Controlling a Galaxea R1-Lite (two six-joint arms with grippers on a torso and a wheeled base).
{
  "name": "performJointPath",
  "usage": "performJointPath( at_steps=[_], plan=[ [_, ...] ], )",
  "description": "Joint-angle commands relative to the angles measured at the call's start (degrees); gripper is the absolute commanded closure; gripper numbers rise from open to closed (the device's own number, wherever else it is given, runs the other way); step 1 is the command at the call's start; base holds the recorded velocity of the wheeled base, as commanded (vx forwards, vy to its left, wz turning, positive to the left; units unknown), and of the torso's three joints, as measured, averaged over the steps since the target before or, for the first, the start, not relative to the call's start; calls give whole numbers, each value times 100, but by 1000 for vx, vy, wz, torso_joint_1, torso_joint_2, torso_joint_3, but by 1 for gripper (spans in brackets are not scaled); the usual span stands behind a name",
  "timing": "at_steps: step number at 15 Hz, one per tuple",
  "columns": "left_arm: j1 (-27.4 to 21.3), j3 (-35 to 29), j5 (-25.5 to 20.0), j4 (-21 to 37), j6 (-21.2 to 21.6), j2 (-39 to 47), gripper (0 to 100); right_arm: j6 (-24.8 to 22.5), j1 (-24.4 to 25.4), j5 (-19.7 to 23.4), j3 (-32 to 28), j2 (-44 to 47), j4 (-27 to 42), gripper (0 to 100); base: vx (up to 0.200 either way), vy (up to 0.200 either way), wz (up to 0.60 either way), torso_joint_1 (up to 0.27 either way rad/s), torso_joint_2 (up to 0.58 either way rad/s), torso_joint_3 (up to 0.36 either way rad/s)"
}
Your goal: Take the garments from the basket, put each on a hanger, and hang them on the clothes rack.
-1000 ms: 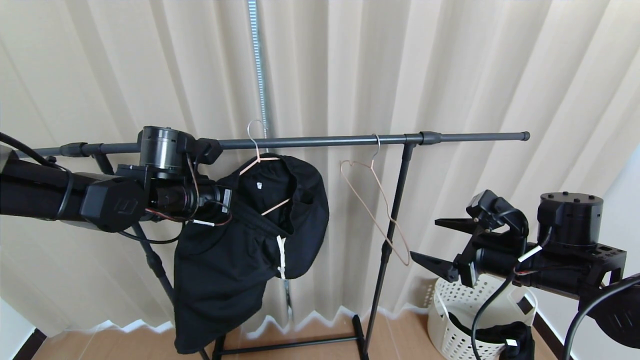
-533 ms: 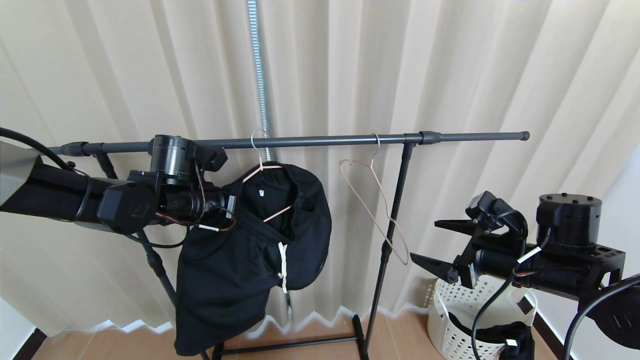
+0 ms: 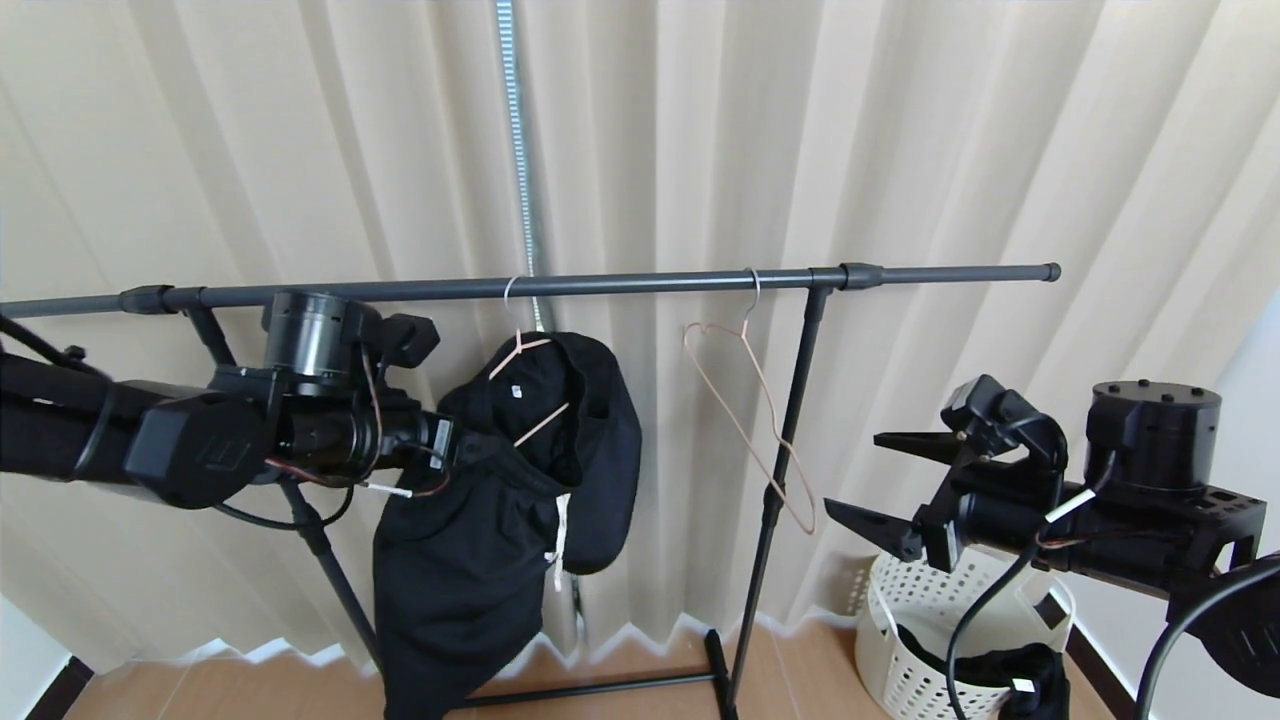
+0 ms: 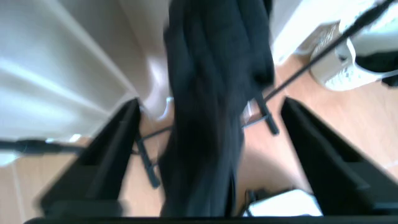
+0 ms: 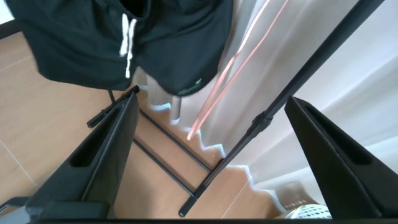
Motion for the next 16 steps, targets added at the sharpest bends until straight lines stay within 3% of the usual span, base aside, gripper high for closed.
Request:
performJointPath(
  at_steps=[1, 4, 5, 7, 8, 11, 12, 14, 15, 16],
  plan=[
    [9, 914, 0, 6, 87, -1238, 0, 14, 0, -152, 115, -963, 85, 0, 0, 0, 0, 0, 0, 0],
    [18, 1661, 0, 32, 78, -2566, 0, 427, 0, -926, 510, -2123, 164, 0, 0, 0, 0, 0, 0, 0],
    [26, 2083, 0, 85, 52, -3286, 0, 471, 0, -1330, 704, -2694, 472, 0, 0, 0, 0, 0, 0, 0],
    [44, 2549, 18, 419, 43, -4174, 0, 480, 0, -1682, 844, -3485, 1140, 0, 0, 0, 0, 0, 0, 0],
    [62, 3032, 35, 761, 8, -5026, 0, 480, -9, -1901, 1011, -4373, 1887, 0, 0, 0, 0, 0, 0, 0],
    [62, 4026, 44, 1385, -124, -7022, 0, 489, -17, -2139, 1468, -6219, 3583, 0, 0, 0, 0, 0, 0, 0],
    [70, 4201, 44, 1860, -133, -7716, 0, 489, -35, -2192, 1618, -6772, 4067, 0, 0, 0, 0, 0, 0, 0],
    [79, 4289, 44, 2669, -142, -8489, 0, 524, -132, -2262, 1978, -7370, 4462, 0, 0, 0, 0, 0, 0, 0],
    [132, 4386, 53, 3240, -142, -9175, 0, 638, -299, -2315, 2541, -7968, 4497, 0, 0, 0, 0, 0, 0, 0],
    [149, 4404, 53, 3266, -142, -9228, 0, 647, -316, -2315, 2585, -8029, 4506, 0, 0, 0, 0, 0, 0, 0]
  ],
)
